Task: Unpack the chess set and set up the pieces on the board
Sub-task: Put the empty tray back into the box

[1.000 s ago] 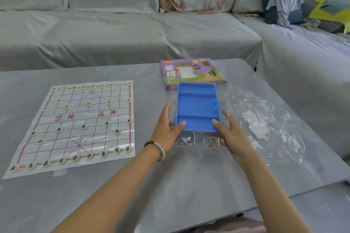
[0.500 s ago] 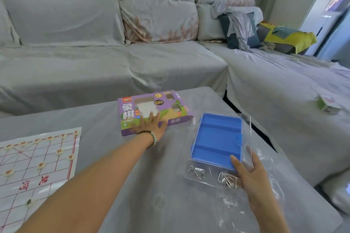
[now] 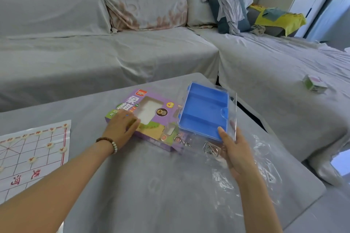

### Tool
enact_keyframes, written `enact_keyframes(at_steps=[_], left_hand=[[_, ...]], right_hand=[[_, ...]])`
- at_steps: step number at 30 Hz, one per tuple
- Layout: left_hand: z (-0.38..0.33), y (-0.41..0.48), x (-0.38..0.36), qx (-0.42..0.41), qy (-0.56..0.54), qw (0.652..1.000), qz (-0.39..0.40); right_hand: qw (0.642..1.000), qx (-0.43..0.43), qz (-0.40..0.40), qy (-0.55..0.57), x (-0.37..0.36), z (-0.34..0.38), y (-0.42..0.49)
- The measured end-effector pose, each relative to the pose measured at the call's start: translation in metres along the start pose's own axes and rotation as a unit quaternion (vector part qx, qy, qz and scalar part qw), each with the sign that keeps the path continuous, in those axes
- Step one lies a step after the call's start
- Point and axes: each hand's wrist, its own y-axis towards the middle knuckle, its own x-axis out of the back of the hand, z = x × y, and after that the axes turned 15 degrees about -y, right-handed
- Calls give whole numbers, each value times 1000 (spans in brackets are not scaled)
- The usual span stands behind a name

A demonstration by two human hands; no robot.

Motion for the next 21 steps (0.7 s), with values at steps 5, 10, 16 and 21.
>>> enact_keyframes(at_steps=[5,10,16,21], left_hand=[[-72,-14,-21,-2,61,997,51],[-89,-49,-72,-11,146,978,150],[-60,-97,-42,-84,120,981,128],[-29,-144,-10,-163,93,976,115]], right_hand=[[999,21,-24,12,14,5,-7],[1000,19,-24,2,35,0,-20],[999,31,-5,-21,55,-8,-43],[996,40,73,-39,55,-15,-66]])
